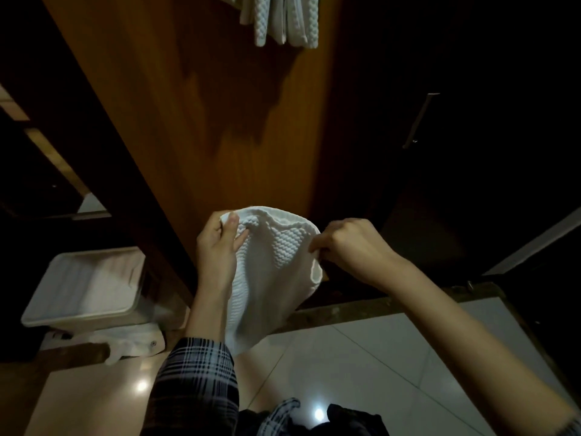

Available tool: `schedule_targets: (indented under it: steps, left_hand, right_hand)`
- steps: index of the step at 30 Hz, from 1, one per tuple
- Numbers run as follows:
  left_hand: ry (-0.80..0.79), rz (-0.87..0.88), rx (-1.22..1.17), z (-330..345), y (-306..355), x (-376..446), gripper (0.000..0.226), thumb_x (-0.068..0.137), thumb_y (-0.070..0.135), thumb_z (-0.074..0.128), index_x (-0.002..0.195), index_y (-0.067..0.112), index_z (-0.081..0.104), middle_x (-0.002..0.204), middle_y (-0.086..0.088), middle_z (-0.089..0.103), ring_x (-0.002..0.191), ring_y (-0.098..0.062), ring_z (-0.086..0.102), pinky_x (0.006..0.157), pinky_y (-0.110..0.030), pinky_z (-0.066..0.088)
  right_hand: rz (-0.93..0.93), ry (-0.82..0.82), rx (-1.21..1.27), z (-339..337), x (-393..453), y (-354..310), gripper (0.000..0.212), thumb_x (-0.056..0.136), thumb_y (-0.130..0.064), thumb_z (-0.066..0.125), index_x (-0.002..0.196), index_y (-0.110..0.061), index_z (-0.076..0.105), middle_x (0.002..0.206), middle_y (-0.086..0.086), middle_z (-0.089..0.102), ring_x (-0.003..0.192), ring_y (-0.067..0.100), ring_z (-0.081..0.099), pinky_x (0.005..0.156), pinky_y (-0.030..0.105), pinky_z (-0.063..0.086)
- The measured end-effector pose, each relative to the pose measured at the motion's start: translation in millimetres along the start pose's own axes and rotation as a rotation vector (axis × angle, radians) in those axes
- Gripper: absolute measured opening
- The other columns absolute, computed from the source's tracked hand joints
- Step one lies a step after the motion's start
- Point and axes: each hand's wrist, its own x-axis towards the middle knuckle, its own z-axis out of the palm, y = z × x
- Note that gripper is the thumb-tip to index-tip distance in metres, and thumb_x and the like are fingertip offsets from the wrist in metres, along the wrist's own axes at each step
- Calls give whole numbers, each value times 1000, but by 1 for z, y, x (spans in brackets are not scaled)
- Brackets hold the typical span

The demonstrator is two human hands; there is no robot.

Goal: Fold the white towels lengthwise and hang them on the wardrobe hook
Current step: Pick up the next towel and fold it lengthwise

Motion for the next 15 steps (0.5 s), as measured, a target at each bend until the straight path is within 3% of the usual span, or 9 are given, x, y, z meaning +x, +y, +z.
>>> schedule_targets:
  steps: [3,5,6,8,11,13,15]
  left_hand:
    - [29,-19,-6,-4,-2,0,18,99,19,45,90,21,60,104,-11,64,102,-20,64,89,-30,53]
    - [22,-13,-7,-3,-2,0,18,98,21,44,92,23,61,103,-9,66,97,-14,66,79,-24,54]
    - [4,-11,-35,-2,-1,0,18,98,20,44,92,22,62,101,-7,66,93,-11,67,75,-20,54]
    - [-27,-12,-78,1,1,0,19,98,21,45,91,20,62,96,-5,67,89,-10,67,73,-17,53]
    - [-58,-8,-88,2,0,-1,21,98,21,45,88,20,63,92,-3,68,88,-10,66,75,-20,54]
    - [-105,-12,-92,3,-2,-3,21,99,21,44,87,19,63,92,-2,68,89,-10,66,76,-20,53]
    - [-153,-31,-111,6,-3,-5,22,99,19,44,86,17,62,87,0,67,86,-7,66,75,-19,53]
  right_hand:
    - [-185,194,-117,-12,0,-11,9,73,-19,77,81,-22,74,96,3,67,90,23,62,68,33,48]
    - [-340,216,-191,-19,-1,-20,11,70,-20,78,80,-24,74,118,9,63,110,29,59,87,39,51]
    - [-436,196,-205,-21,-3,-24,13,72,-21,77,84,-24,74,128,9,59,121,29,53,101,41,44]
    - [-632,141,-224,-27,-7,-32,17,76,-19,73,93,-21,72,133,8,57,132,27,44,112,42,28]
    - [-866,104,-339,-39,-15,-40,24,77,-18,72,100,-20,65,108,4,70,120,25,55,114,44,22]
    - [-900,27,-447,-49,-16,-43,27,79,-22,69,104,-21,60,93,1,72,108,22,63,113,45,24]
    - [-867,-154,-564,-55,-13,-41,26,87,-22,58,113,-22,55,88,0,70,100,22,64,111,45,30]
